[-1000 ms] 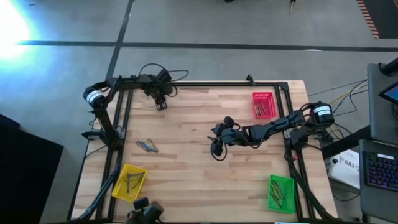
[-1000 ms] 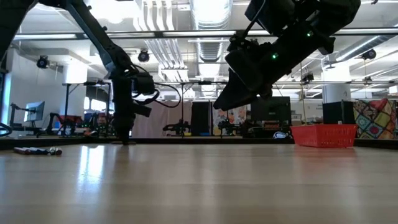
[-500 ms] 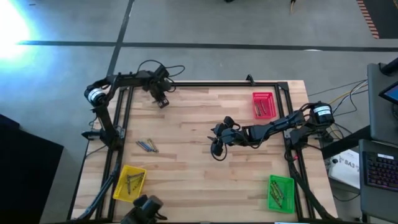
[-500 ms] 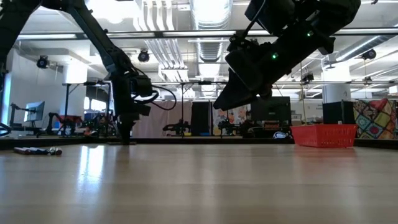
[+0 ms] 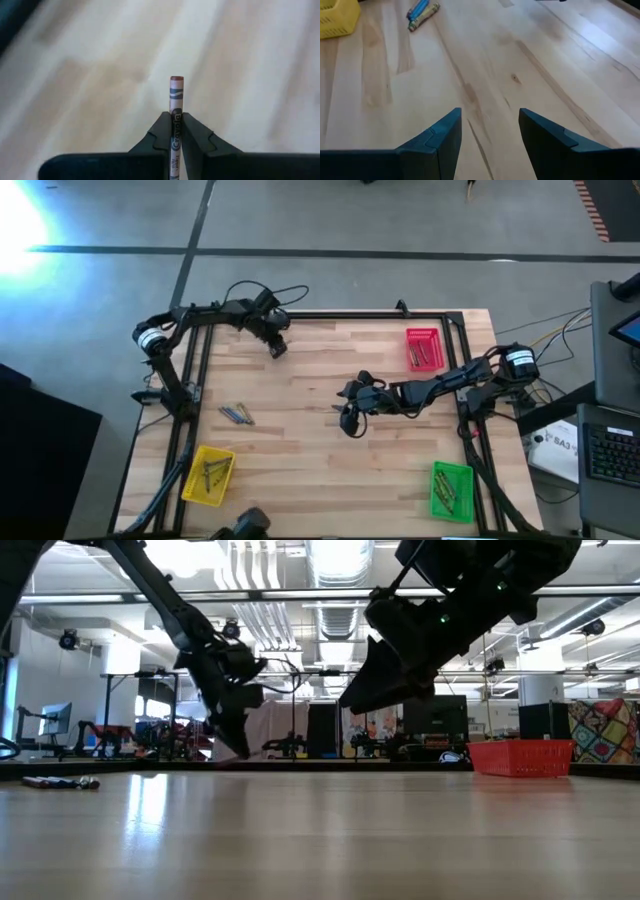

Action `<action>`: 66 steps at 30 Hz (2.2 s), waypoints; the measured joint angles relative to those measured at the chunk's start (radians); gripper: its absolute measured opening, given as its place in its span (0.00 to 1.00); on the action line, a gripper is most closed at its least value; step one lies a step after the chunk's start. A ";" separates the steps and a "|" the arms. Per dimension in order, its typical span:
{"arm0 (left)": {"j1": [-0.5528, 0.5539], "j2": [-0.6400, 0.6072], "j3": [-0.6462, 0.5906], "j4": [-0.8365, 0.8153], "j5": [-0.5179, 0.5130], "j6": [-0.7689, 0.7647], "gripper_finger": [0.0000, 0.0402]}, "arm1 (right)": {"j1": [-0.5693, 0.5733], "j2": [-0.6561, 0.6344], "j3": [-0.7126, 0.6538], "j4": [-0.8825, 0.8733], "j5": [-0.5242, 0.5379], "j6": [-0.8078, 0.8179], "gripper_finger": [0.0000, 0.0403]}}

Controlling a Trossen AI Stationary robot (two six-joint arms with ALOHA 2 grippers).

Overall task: Sort crayons
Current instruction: Put the brown crayon into the green bin

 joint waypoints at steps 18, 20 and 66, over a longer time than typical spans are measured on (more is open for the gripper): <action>-0.315 -0.264 -0.508 1.195 0.254 -0.511 0.00 | 0.022 -0.002 -0.005 0.018 0.168 0.111 0.46; -0.350 -0.252 -0.579 1.393 0.199 -0.603 0.00 | 0.022 -0.002 -0.008 0.069 0.165 0.103 0.46; -0.653 0.014 -0.504 1.731 0.148 -0.664 0.08 | 0.026 0.081 -0.016 0.421 -0.037 -0.080 0.05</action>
